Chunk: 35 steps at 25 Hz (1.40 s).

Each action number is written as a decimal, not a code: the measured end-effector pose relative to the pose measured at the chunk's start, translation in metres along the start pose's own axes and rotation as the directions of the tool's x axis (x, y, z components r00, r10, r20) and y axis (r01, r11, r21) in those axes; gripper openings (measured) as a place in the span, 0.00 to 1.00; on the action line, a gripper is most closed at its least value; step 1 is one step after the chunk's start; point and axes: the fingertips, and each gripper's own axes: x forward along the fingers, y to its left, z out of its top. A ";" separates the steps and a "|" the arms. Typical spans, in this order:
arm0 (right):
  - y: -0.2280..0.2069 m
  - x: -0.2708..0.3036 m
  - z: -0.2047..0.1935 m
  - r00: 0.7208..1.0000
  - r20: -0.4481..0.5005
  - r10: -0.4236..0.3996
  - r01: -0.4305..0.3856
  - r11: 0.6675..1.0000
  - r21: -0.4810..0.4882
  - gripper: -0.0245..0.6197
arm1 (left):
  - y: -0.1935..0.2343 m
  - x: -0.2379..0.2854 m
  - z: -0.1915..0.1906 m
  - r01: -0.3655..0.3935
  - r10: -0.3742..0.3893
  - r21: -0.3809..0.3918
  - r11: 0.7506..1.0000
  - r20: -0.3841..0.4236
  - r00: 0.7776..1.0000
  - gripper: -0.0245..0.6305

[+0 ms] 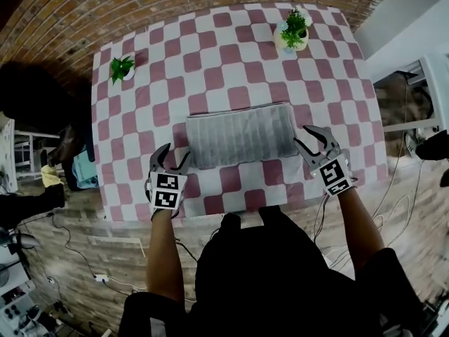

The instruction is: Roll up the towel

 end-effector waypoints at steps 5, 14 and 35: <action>0.039 -0.010 -0.012 0.999 -0.021 0.035 -0.035 0.999 -0.001 0.29 | -0.036 -0.009 -0.036 0.056 -0.059 -0.092 0.994 -0.035 0.998 0.43; 0.057 0.001 -0.058 0.988 -0.150 0.021 -0.001 0.991 0.132 0.31 | -0.068 0.000 -0.054 0.061 -0.069 -0.062 0.996 -0.121 0.990 0.35; 0.081 -0.001 -0.078 0.975 -0.208 0.084 -0.035 0.973 0.228 0.10 | -0.043 0.014 -0.037 0.004 0.009 0.124 0.992 -0.106 0.994 0.07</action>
